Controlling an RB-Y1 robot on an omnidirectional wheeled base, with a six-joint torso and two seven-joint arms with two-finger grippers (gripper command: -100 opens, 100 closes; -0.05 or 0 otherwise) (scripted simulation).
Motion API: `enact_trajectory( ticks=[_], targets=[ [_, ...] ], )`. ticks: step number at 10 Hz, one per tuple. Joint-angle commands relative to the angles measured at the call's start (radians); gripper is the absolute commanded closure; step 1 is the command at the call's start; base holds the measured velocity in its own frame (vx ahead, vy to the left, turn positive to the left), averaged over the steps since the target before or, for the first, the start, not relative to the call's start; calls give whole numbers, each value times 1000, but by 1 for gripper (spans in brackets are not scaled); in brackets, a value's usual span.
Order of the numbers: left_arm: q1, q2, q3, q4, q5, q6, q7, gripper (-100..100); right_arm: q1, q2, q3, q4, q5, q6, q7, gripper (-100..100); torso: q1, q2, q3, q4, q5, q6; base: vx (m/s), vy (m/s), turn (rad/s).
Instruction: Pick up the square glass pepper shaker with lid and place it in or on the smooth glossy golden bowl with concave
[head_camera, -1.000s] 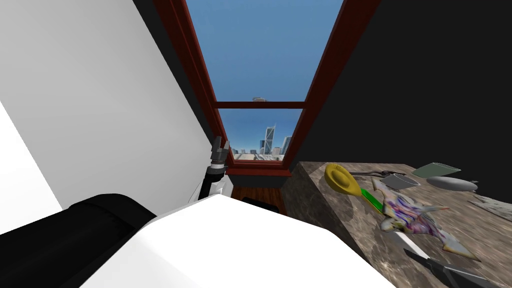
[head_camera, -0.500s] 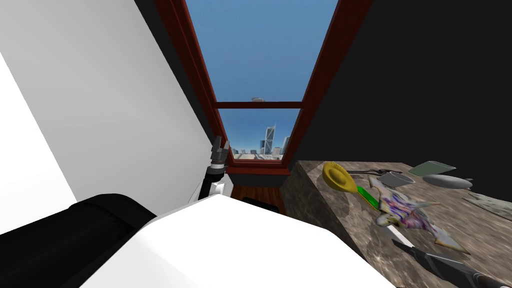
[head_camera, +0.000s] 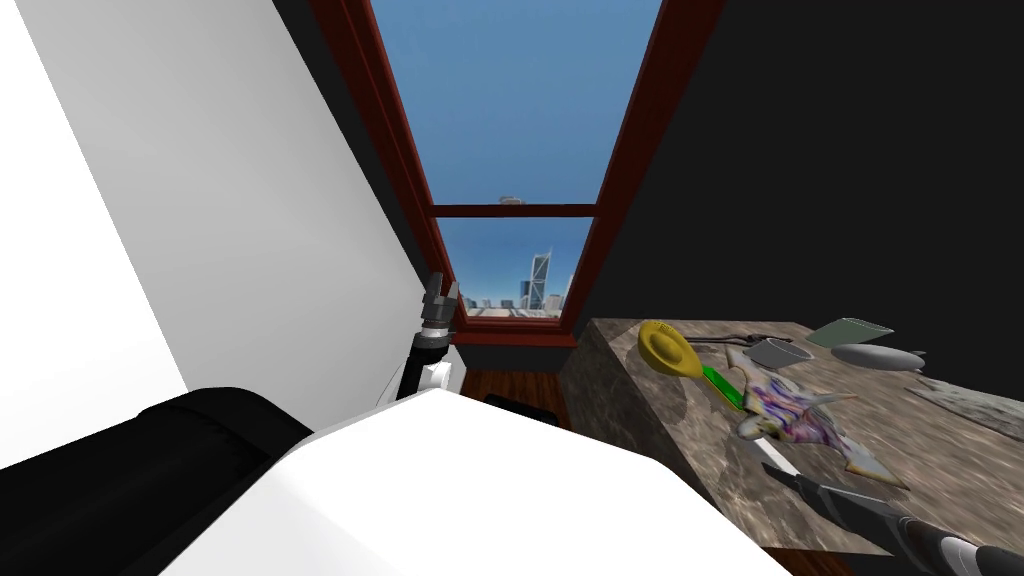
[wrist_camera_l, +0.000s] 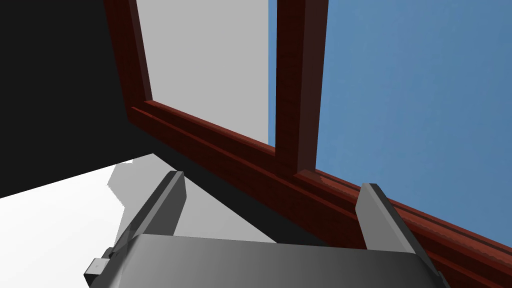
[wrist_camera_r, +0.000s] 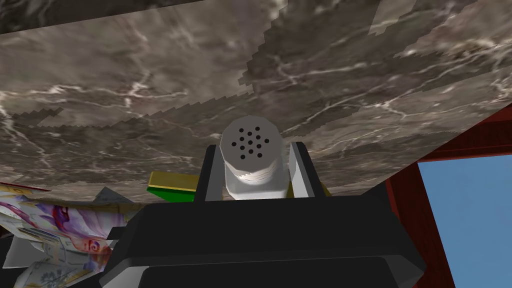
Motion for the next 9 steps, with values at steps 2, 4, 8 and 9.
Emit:
enact_trajectory(
  ticks=[2,4,8,9],
  targets=[
    [0,0,0,0,0,0,0,0,13,-40,18,-79,-26,72,-28,100,-1,2,1,0,1,0,-51,-35,6],
    [0,0,0,0,0,0,0,0,13,-40,18,-116,-26,76,-28,100,-2,1,1,0,-1,0,-14,-21,-2],
    [0,0,0,0,0,0,0,0,42,-121,53,-246,-77,196,-82,100,-2,2,1,0,-1,0,-46,-40,5],
    [0,0,0,0,0,0,0,0,42,-121,53,-277,-77,219,-82,100,-4,3,1,0,0,1,-55,-50,2]
  ],
)
